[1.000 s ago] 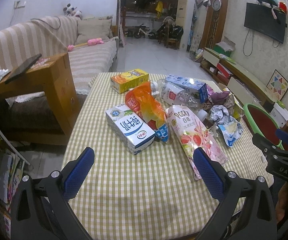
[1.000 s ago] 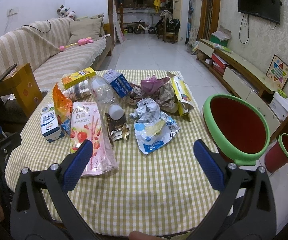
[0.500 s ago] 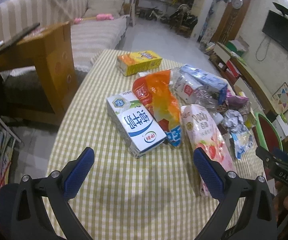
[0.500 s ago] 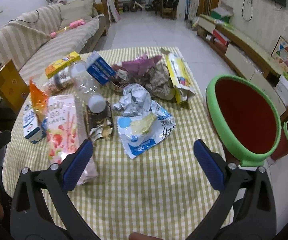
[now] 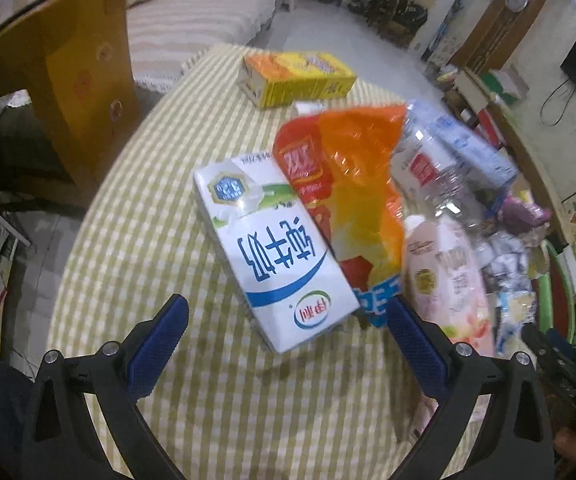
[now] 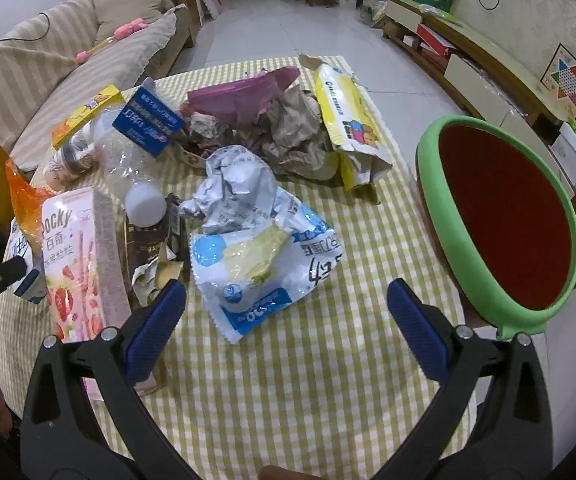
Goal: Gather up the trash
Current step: 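Grasp the white milk carton with the left tool while the right tool grasps the blue-white wrapper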
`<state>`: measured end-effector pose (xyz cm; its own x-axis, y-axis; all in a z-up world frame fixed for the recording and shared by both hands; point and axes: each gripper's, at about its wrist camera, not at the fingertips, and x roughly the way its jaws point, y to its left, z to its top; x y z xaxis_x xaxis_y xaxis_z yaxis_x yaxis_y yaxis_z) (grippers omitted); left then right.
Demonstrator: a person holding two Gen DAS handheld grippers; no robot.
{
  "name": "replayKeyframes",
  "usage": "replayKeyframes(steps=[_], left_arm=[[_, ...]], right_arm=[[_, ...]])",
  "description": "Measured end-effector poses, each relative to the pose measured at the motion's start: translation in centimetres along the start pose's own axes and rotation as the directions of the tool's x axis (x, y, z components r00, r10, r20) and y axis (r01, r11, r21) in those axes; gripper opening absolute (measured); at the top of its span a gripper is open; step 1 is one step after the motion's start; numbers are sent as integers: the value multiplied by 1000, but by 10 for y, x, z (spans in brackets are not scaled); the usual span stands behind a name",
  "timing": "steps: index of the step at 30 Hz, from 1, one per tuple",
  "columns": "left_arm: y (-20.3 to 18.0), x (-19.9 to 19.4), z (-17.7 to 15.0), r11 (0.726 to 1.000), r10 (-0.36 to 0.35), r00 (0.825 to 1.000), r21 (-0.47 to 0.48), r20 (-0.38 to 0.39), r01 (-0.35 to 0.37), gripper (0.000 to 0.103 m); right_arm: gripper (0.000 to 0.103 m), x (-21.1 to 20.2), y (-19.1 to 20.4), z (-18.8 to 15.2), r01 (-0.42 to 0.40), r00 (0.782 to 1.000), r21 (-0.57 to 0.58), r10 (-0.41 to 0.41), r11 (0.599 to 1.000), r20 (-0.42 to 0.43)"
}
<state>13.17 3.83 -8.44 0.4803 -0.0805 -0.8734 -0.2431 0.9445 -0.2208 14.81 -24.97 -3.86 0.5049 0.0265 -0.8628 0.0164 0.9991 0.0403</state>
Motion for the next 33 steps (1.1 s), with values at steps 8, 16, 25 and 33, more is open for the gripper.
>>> replayKeyframes(steps=[8, 16, 25, 33], left_arm=[[18, 8, 3, 996, 84, 996, -42, -22, -85, 95], [27, 7, 13, 990, 120, 992, -70, -24, -121, 94], [22, 12, 25, 991, 129, 991, -25, -31, -129, 80], [15, 11, 18, 994, 110, 993, 28, -51, -109, 55]], right_arm=[[99, 3, -7, 3, 0, 1000, 5, 0, 1000, 1], [99, 13, -2, 9, -2, 1000, 15, 2, 1000, -13], [96, 33, 4, 18, -35, 998, 19, 36, 999, -45], [48, 42, -2, 15, -83, 992, 43, 87, 996, -92]])
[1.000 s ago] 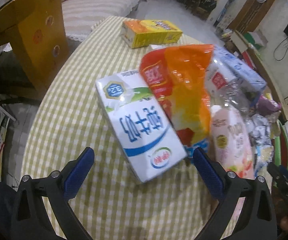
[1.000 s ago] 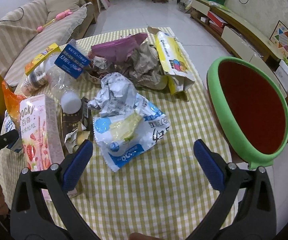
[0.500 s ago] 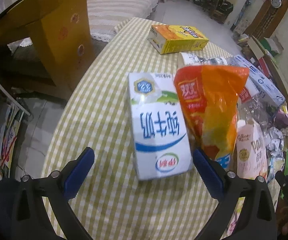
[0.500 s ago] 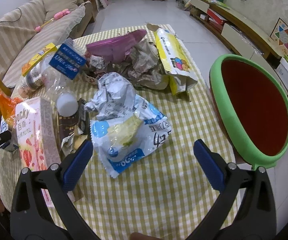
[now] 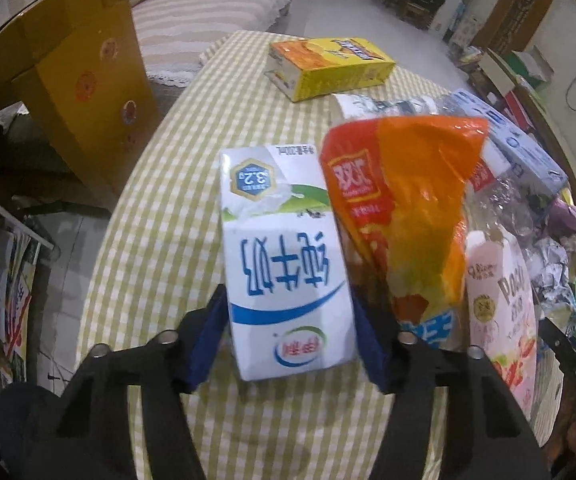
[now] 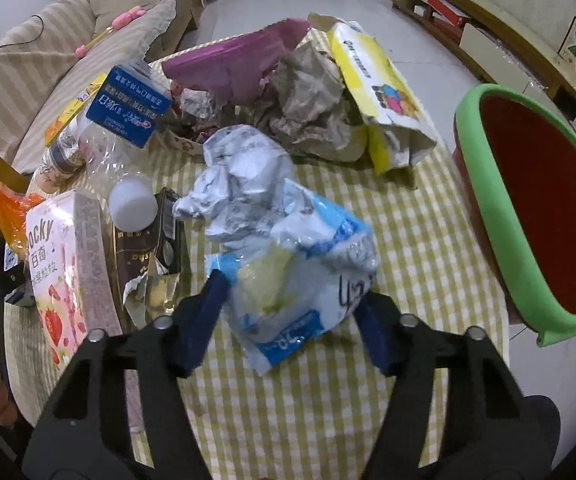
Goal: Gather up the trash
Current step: 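Grasp the white milk carton with the left tool while the right tool grasps the blue-white wrapper, then carry the blue-white wrapper in the right tool over the red bucket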
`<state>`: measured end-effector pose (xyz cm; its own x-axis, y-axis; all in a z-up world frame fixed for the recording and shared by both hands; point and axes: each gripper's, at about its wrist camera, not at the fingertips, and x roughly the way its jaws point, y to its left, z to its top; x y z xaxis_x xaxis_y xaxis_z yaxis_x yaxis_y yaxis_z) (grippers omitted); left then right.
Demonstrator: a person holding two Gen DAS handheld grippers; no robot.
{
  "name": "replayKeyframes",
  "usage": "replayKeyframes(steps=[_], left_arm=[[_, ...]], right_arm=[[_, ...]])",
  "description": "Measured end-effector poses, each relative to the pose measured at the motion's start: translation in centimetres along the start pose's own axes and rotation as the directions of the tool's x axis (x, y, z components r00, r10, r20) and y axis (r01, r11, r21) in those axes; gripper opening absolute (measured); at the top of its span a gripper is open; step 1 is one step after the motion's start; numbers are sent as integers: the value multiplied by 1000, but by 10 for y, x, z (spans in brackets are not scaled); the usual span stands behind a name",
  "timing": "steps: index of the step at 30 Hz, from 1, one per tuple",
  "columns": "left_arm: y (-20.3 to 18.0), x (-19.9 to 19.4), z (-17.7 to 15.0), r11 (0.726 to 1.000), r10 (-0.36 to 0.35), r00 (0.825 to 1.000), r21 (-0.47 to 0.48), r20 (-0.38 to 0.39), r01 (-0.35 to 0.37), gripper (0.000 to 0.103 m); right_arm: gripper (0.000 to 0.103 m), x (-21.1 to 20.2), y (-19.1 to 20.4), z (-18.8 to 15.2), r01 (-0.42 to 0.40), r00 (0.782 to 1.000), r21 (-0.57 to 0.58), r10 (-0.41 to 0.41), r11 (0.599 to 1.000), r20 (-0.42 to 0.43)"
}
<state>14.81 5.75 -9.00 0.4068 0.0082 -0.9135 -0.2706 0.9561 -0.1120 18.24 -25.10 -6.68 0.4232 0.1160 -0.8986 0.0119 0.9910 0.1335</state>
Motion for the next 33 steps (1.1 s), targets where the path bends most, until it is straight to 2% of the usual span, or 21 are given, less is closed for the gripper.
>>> replayKeyframes(steps=[3, 11, 21, 33], left_arm=[[1, -3, -4, 1000, -13, 1000, -5, -5, 13, 55], [6, -22, -15, 1000, -26, 999, -3, 26, 26, 53], [18, -58, -25, 999, -43, 996, -8, 80, 44, 53], [11, -103, -26, 998, -58, 985, 5, 164, 58, 53]], right_arm=[[33, -6, -5, -2, -32, 999, 13, 32, 999, 2], [23, -25, -10, -9, -74, 997, 8, 74, 997, 9], [22, -59, -16, -15, -105, 994, 1, 105, 994, 44], [21, -93, -12, -8, -163, 981, 4, 162, 987, 106]])
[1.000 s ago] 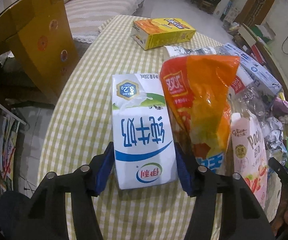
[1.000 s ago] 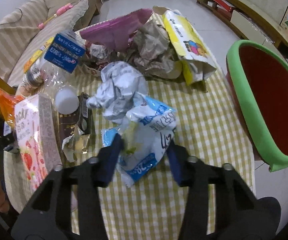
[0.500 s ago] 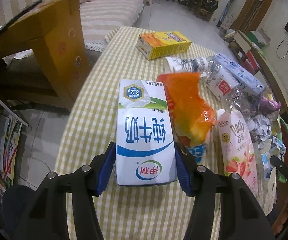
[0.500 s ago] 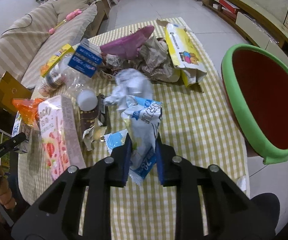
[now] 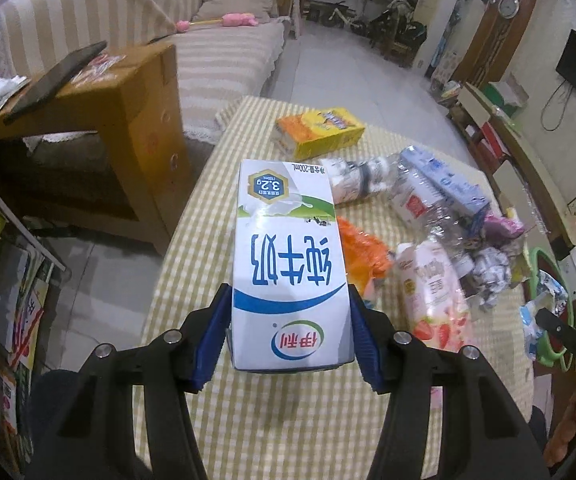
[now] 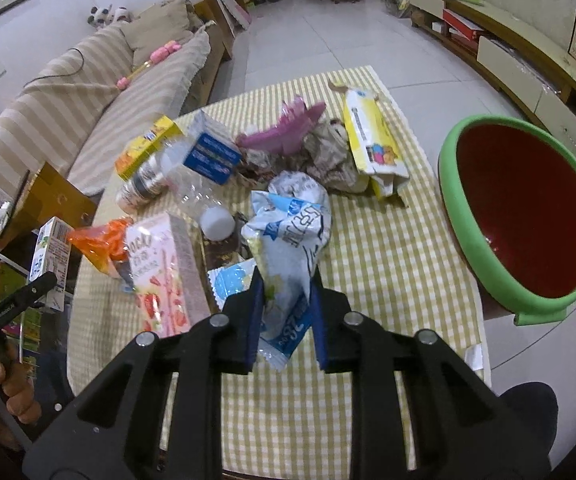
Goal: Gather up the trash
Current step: 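Carry the blue-white wrapper in the right tool over the red bucket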
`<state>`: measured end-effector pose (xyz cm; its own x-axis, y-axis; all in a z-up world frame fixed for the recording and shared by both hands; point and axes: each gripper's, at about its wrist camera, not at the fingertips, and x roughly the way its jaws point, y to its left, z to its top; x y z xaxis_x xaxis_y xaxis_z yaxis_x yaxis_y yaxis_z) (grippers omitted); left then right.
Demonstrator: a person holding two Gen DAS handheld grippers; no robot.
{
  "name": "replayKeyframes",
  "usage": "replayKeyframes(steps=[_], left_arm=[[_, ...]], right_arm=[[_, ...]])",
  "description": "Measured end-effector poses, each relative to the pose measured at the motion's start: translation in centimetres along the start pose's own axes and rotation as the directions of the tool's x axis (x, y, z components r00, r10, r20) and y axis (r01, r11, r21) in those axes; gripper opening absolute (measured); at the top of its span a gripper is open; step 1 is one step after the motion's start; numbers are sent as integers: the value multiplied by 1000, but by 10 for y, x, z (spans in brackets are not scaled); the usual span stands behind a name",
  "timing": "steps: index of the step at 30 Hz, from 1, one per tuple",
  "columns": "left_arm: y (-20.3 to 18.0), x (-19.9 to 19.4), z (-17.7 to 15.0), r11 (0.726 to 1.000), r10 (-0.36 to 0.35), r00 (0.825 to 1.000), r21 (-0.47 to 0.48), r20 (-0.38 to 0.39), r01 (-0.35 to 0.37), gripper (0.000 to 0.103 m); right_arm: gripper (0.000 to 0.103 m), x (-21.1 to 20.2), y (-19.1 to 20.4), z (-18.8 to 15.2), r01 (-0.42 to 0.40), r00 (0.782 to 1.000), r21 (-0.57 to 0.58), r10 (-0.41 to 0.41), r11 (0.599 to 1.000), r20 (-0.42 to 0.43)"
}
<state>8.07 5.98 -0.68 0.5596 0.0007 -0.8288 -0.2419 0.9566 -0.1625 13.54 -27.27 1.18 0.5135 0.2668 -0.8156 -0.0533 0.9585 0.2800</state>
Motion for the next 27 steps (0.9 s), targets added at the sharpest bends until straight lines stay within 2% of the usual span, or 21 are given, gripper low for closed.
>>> replayKeyframes(steps=[9, 15, 21, 27], left_arm=[[-32, -16, 10, 995, -75, 997, 64, 13, 74, 53], [-59, -19, 14, 988, -113, 994, 112, 13, 111, 53], [-97, -21, 21, 971, -176, 984, 168, 6, 172, 53], [-148, -19, 26, 940, -244, 970, 242, -10, 239, 53]], right_arm=[[21, -14, -4, 8, -2, 999, 8, 2, 1000, 35], [21, -24, -23, 14, 10, 998, 44, -12, 999, 64], [21, -35, -51, 20, 31, 995, 91, -40, 995, 94], [21, -50, -87, 26, 60, 989, 150, -79, 987, 127]])
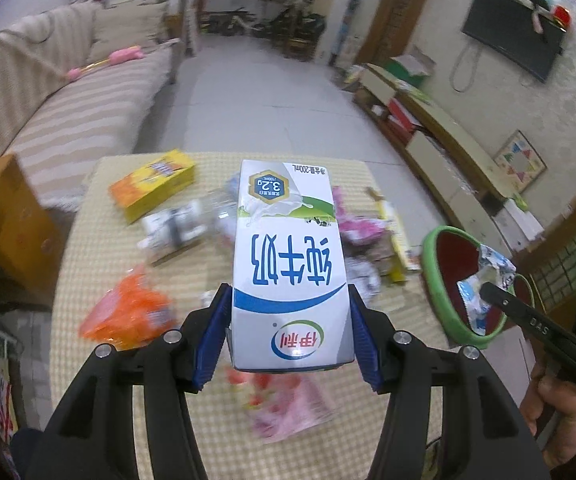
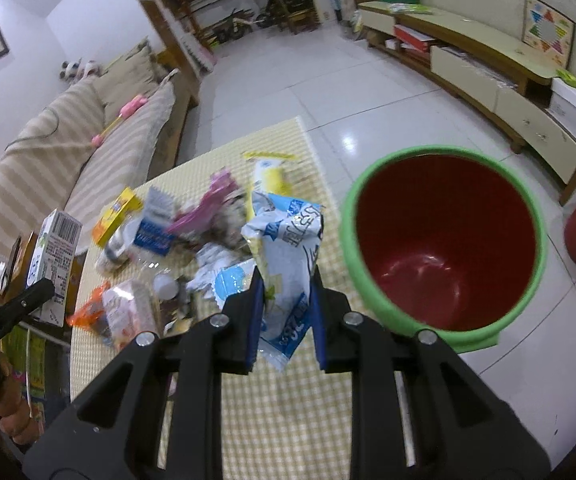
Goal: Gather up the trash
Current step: 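Carry the blue-white wrapper in the right tool over the red bucket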
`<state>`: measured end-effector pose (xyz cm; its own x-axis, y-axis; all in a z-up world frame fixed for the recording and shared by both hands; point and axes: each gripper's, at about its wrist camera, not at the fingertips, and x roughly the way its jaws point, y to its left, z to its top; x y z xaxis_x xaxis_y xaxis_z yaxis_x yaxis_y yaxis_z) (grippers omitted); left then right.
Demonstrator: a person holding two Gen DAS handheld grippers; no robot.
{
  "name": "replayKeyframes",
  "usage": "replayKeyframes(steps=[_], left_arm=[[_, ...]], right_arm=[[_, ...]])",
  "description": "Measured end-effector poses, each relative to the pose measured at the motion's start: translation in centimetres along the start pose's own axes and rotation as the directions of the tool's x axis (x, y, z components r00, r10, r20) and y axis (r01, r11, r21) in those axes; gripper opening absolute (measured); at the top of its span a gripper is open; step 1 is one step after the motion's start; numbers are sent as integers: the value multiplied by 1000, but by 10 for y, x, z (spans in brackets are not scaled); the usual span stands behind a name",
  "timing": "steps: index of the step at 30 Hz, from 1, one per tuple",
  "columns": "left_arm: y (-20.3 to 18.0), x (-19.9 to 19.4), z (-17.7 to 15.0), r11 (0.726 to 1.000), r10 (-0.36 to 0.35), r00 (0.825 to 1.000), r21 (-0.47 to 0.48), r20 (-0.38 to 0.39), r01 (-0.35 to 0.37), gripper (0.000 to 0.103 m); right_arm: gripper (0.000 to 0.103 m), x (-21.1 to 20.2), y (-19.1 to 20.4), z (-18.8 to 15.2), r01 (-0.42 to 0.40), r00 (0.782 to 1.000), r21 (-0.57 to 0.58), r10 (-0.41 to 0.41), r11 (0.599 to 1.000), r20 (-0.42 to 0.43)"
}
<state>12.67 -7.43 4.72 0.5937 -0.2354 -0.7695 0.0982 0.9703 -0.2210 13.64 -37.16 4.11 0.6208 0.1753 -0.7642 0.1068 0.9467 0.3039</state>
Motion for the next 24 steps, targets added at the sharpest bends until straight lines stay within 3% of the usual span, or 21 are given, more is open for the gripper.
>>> replayKeyframes(steps=[6, 14, 20, 24], left_arm=[[-51, 16, 14, 995, -72, 997, 73, -18, 73, 53], [-134, 46, 27, 965, -167, 984, 193, -66, 177, 53], [-178, 76, 32, 933, -250, 960, 234, -126, 274, 53], [-200, 98, 35, 907, -319, 931, 227, -179, 354, 53]], right_arm=[[21, -11, -35, 14, 32, 999, 47, -33, 998, 32], [21, -21, -84, 30, 84, 994, 110, -91, 990, 56], [21, -22, -119, 37, 112, 991, 151, -121, 982, 52], [21, -19, -136, 39, 121, 990, 172, -130, 978, 46]])
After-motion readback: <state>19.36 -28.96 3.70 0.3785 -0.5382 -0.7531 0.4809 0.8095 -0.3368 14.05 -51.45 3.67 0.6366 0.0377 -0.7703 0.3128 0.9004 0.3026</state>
